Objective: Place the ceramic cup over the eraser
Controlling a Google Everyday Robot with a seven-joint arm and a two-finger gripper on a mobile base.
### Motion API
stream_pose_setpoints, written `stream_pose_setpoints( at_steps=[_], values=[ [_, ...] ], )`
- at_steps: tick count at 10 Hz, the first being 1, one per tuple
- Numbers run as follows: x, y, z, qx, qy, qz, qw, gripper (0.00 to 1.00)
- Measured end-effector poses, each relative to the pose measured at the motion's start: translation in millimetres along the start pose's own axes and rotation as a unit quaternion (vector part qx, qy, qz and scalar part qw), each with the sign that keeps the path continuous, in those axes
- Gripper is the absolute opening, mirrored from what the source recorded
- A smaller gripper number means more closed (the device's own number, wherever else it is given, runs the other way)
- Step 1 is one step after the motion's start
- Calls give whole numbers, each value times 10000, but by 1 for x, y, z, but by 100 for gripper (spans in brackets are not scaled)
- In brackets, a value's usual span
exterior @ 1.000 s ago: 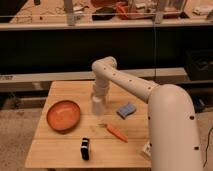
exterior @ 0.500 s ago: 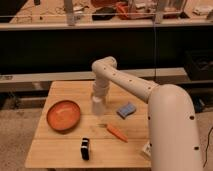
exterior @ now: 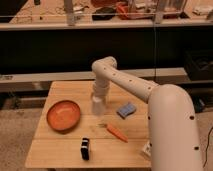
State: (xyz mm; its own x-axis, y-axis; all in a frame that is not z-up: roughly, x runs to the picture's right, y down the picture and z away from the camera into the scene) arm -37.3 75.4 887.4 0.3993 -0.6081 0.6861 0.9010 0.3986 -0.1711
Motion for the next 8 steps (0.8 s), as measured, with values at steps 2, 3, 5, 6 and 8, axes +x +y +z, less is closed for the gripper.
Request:
stream_pose_setpoints(
  at_steps=[2, 3, 5, 6, 8],
  values=[
    [0, 0, 0, 0, 0, 0, 10000, 0],
    [0, 0, 0, 0, 0, 0, 10000, 0],
    [0, 0, 0, 0, 0, -1, 10000, 0],
    [0, 0, 0, 0, 1, -1, 10000, 0],
    [-1, 4, -5, 6, 57, -27, 10000, 0]
  ],
)
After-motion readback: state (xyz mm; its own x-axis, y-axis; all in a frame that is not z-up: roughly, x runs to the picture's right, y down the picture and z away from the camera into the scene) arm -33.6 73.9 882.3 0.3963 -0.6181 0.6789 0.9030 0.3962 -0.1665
